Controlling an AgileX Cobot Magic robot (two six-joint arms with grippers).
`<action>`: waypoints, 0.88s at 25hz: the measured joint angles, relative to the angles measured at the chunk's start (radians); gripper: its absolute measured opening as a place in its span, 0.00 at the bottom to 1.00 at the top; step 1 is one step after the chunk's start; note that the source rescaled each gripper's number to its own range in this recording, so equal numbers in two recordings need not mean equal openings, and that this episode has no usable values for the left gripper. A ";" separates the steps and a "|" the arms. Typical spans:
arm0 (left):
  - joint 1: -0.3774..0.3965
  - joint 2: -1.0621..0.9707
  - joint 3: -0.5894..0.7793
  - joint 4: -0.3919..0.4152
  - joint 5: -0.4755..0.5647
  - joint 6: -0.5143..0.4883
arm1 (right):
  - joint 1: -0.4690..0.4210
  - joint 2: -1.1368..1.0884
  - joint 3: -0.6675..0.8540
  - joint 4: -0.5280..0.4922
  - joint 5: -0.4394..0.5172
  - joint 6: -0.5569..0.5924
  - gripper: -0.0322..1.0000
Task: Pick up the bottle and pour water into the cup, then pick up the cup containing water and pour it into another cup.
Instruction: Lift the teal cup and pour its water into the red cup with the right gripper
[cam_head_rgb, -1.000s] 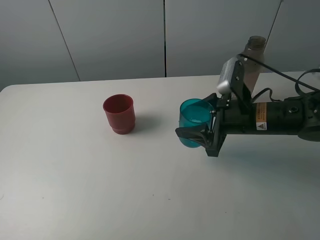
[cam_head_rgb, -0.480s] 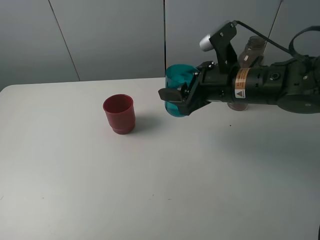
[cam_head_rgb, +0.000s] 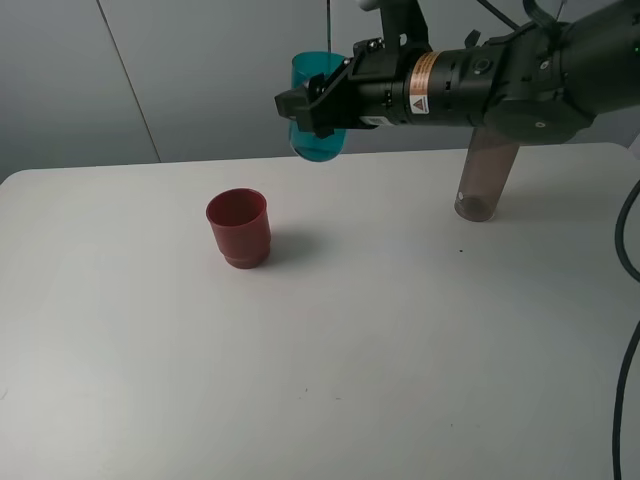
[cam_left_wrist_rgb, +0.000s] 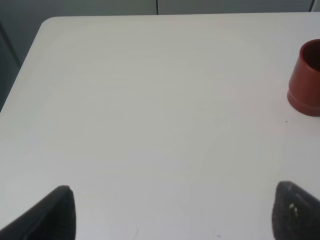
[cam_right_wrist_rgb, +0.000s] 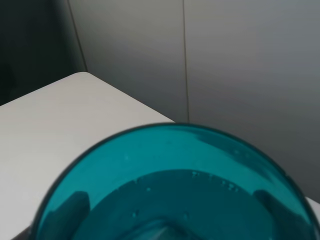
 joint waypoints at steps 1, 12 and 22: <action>0.000 0.000 0.000 0.000 0.000 0.000 | 0.002 0.022 -0.024 -0.005 0.005 0.021 0.08; 0.000 0.000 0.000 0.000 0.000 0.000 | 0.023 0.242 -0.291 -0.190 0.088 0.160 0.08; 0.000 0.000 0.000 0.000 0.000 0.000 | 0.077 0.378 -0.486 -0.266 0.238 0.167 0.08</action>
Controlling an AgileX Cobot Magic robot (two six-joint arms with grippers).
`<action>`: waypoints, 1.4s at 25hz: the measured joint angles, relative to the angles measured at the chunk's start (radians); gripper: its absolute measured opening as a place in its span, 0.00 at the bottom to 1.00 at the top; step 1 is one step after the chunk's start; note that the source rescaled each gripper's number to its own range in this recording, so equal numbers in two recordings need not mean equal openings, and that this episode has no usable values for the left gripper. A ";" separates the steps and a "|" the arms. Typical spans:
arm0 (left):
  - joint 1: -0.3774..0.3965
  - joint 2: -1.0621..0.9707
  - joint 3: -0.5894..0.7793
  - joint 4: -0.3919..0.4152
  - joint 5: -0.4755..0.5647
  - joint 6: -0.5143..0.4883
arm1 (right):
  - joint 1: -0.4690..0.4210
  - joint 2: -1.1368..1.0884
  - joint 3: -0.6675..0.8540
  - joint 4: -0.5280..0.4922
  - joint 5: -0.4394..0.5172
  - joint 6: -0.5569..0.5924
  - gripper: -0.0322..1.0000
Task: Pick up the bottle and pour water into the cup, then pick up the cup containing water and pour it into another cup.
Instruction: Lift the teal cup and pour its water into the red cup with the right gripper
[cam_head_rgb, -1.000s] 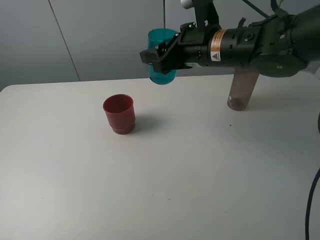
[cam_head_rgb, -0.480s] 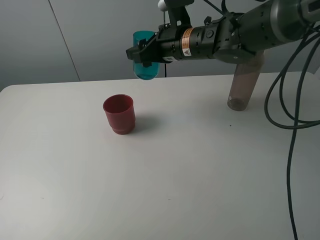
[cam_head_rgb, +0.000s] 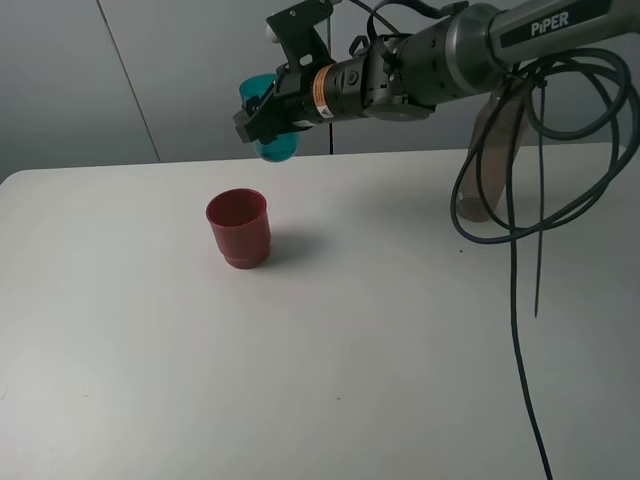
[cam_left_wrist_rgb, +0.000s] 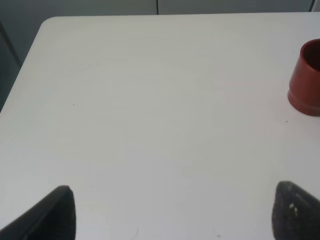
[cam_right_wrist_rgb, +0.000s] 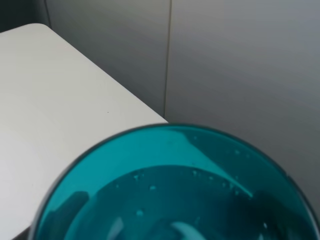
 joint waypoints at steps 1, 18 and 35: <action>0.000 0.000 0.000 0.000 0.000 0.000 | 0.007 0.008 -0.013 -0.014 0.008 -0.005 0.08; 0.000 0.000 0.000 0.000 0.000 0.000 | 0.025 0.034 -0.040 -0.123 0.063 -0.272 0.08; 0.000 0.000 0.000 0.000 0.000 0.000 | 0.046 0.034 -0.040 -0.125 0.115 -0.682 0.08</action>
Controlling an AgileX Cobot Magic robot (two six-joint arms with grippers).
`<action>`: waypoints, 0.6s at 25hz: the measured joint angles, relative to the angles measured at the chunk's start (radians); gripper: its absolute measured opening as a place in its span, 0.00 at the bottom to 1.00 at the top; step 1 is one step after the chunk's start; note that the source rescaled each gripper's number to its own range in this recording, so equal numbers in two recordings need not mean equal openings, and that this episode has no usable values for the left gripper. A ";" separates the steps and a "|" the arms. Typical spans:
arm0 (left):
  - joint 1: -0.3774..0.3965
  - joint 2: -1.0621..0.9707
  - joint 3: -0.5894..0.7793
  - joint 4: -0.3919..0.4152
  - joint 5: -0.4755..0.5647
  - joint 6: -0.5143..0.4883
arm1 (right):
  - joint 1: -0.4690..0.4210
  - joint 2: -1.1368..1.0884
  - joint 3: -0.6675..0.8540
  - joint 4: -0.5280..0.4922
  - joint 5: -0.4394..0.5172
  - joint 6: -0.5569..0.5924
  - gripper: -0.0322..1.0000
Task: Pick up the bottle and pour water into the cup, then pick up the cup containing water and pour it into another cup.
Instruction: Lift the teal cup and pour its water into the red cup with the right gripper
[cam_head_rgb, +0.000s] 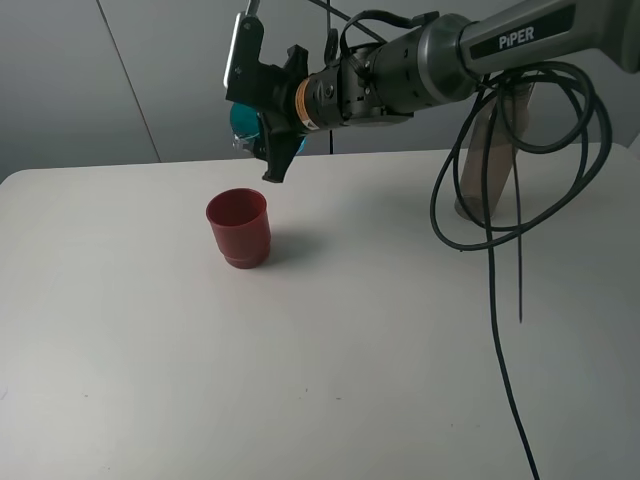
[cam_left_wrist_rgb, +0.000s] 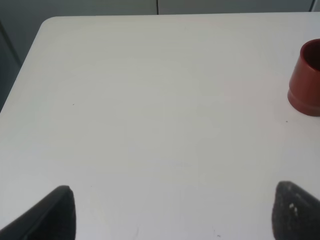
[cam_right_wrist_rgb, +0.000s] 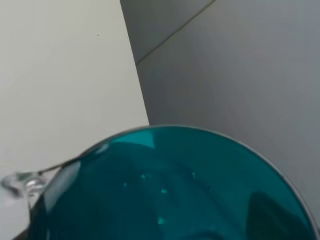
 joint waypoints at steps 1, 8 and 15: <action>0.000 0.000 0.000 0.000 0.000 0.000 | 0.000 0.000 0.000 0.000 0.000 -0.030 0.08; 0.000 0.000 0.000 0.000 0.000 0.000 | 0.011 0.000 0.000 0.000 0.006 -0.148 0.08; 0.000 0.000 0.000 0.000 0.000 0.000 | 0.018 0.000 -0.013 0.000 0.009 -0.192 0.08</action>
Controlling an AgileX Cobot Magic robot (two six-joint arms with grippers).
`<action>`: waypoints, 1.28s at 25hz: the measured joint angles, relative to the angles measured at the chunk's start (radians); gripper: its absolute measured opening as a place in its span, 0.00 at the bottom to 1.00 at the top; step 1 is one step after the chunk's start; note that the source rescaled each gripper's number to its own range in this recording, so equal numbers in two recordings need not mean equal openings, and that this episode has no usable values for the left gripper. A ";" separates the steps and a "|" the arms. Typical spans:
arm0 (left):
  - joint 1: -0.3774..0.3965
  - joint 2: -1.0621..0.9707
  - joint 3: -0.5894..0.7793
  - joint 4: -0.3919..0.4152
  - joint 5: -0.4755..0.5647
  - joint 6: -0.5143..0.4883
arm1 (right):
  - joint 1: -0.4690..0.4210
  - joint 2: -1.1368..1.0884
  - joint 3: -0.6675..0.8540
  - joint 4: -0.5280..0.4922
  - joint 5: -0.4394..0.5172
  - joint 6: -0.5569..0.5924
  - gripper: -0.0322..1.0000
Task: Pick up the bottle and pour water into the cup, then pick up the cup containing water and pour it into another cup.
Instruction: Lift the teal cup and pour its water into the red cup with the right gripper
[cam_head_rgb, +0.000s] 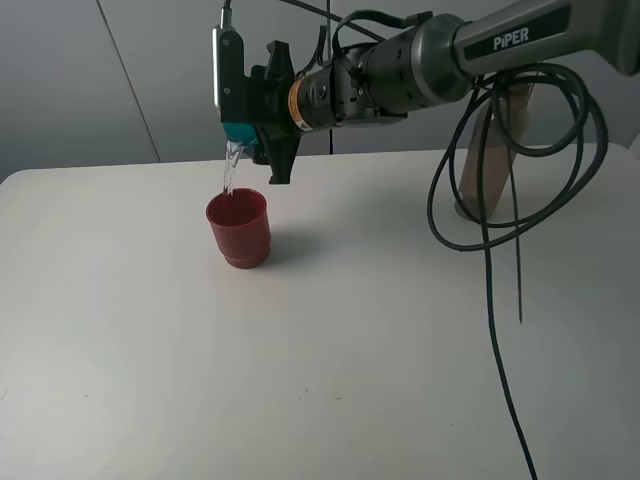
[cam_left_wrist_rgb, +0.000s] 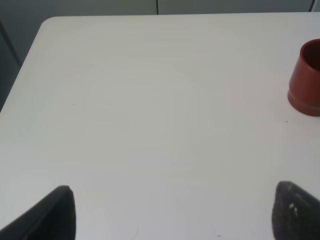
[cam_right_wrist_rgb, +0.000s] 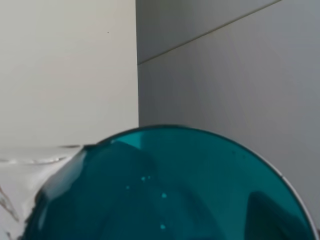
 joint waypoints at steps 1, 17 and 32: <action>0.000 0.000 0.000 0.000 0.000 0.000 | 0.000 0.000 -0.004 0.000 0.005 -0.007 0.08; 0.000 0.000 0.000 0.000 0.000 0.003 | 0.000 0.000 -0.008 0.000 0.018 -0.204 0.08; 0.000 0.000 0.000 0.000 0.000 0.000 | 0.016 0.000 -0.008 0.000 0.015 -0.371 0.08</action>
